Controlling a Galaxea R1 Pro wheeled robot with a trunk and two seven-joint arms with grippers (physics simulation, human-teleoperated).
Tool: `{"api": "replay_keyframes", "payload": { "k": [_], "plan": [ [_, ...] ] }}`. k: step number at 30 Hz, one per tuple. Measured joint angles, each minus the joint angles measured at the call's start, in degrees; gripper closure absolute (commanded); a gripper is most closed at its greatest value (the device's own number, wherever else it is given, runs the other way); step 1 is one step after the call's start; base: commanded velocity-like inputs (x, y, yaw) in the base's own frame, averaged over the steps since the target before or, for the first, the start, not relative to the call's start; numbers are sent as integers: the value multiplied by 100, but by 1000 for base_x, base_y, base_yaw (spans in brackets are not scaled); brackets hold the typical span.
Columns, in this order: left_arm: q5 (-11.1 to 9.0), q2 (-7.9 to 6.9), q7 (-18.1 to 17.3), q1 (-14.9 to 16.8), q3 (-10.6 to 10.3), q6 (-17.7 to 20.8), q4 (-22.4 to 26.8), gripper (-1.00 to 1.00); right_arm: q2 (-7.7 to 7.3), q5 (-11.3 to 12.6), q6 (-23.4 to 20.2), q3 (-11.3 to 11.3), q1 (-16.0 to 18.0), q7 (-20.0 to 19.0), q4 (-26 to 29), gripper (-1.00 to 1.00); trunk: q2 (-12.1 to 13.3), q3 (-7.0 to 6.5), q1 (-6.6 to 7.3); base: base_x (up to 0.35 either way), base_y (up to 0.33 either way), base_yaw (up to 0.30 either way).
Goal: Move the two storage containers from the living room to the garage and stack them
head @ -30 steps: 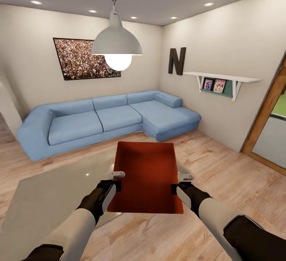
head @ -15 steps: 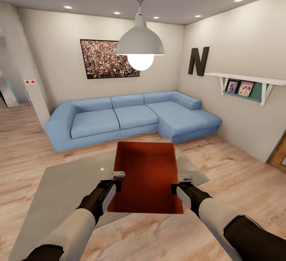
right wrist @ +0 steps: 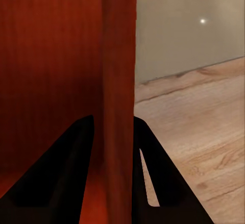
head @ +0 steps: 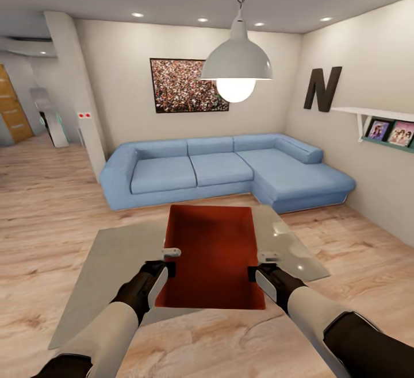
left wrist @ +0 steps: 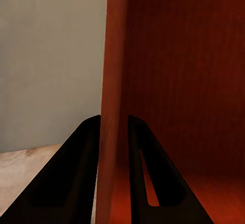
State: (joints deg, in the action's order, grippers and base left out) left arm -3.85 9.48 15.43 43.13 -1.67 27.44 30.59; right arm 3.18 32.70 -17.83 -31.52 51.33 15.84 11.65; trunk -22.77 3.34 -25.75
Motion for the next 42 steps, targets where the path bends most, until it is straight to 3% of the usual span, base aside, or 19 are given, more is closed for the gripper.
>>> {"api": "replay_keyframes", "payload": {
  "k": [42],
  "plan": [
    [7,-1,-2,0,-7,-23,13,100,0,7,36,-3,2,0,0,100,0,0,0,0,0,300]
  ]
}}
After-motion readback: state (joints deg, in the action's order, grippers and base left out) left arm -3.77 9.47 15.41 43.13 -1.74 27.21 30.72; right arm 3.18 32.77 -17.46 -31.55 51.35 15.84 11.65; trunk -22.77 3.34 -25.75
